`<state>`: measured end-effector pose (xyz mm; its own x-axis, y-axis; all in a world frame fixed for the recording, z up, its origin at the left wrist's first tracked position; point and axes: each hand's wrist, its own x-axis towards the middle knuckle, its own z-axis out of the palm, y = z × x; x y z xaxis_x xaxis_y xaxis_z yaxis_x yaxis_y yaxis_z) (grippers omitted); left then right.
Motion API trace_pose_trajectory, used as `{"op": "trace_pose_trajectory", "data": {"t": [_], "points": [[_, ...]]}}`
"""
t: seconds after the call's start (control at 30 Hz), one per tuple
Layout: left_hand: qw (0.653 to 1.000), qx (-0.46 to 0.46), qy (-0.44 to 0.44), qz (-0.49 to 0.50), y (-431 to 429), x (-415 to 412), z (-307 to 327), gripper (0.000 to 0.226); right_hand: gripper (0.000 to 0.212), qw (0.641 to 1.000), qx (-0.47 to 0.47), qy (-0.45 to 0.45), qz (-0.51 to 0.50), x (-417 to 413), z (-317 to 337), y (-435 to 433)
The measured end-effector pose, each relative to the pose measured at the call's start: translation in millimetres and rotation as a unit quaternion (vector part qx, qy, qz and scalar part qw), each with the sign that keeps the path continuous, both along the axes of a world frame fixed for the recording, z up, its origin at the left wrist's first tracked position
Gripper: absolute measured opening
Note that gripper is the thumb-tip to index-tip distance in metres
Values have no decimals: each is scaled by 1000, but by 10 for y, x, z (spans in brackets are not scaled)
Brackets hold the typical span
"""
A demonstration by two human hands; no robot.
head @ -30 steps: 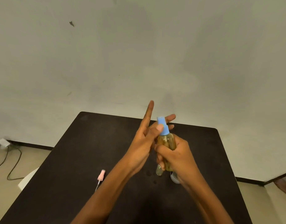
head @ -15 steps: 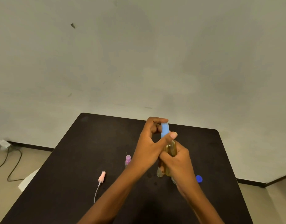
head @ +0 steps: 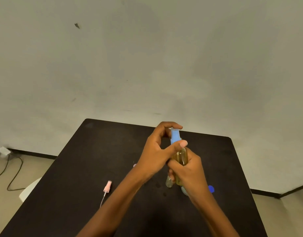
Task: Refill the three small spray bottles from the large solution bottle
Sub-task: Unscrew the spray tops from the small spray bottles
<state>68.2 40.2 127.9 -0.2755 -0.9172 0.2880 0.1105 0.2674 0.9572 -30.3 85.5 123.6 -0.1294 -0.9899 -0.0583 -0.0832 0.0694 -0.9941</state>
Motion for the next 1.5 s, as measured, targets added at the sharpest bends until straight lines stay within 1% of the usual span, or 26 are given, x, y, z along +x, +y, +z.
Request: {"op": "trace_pose_trajectory", "data": {"t": [0.07, 0.17, 0.23, 0.3, 0.37, 0.47, 0.63, 0.77, 0.83, 0.9, 0.97, 1.03, 1.1, 1.2, 1.27, 1.33, 1.4, 1.5], "points": [[999, 2, -23, 24, 8, -37, -33, 38, 19, 999, -4, 37, -19, 41, -26, -1], [998, -6, -56, -2, 6, -6, -46, 52, 20, 999, 6, 45, -16, 35, -14, -11], [999, -10, -26, -39, 11, 45, -32, 62, 17, 1000, 12, 20, -1, -6, 28, -24], [997, 10, 43, -67, 18, 80, 5, 55, 11, 1000, 12, -15, 13, -41, 53, -32], [994, 21, 74, -80, 18, 86, 4, 45, 8, 999, 13, -38, 25, -58, 49, -36], [996, 28, 65, -52, 24, 64, -31, 35, 5, 999, 15, -41, 28, -52, 28, -24], [999, 24, 35, -13, -22, 10, -71, 36, 7, 999, 12, -33, 9, 10, -28, -13], [1000, 14, -5, -13, -44, -4, -87, 45, 11, 1000, 19, -20, 13, 8, -37, -27], [999, 6, -14, -37, -35, 37, -118, 57, 8, 999, 17, -28, 20, -29, -35, -43], [996, 38, 35, -68, -19, 83, -137, 66, 5, 998, 14, -47, 32, -70, -43, -53], [986, 85, 109, -94, -22, 119, -141, 64, 6, 996, 17, -69, 50, -85, -58, -53], [984, 101, 108, -101, -12, 132, -123, 57, 8, 993, 24, -92, 68, -81, -76, -47], [988, 98, 84, -87, -10, 125, -129, 59, 7, 992, 28, -99, 77, -67, -84, -43], [992, 86, 59, -66, -39, 125, -161, 67, 4, 994, 30, -77, 69, -46, -113, -38], [996, 66, 27, -60, -62, 116, -185, 60, 3, 995, 34, -67, 59, -24, -137, -39], [998, 46, 3, -40, -70, 93, -201, 44, 4, 997, 32, -48, 45, -4, -157, -41], [999, 35, -1, 3, -69, 74, -195, 33, 2, 999, 28, -32, 33, 15, -182, -39], [994, 40, 22, 96, -124, 128, -168, 29, 7, 999, 33, -24, 32, 62, -238, -24]]}}
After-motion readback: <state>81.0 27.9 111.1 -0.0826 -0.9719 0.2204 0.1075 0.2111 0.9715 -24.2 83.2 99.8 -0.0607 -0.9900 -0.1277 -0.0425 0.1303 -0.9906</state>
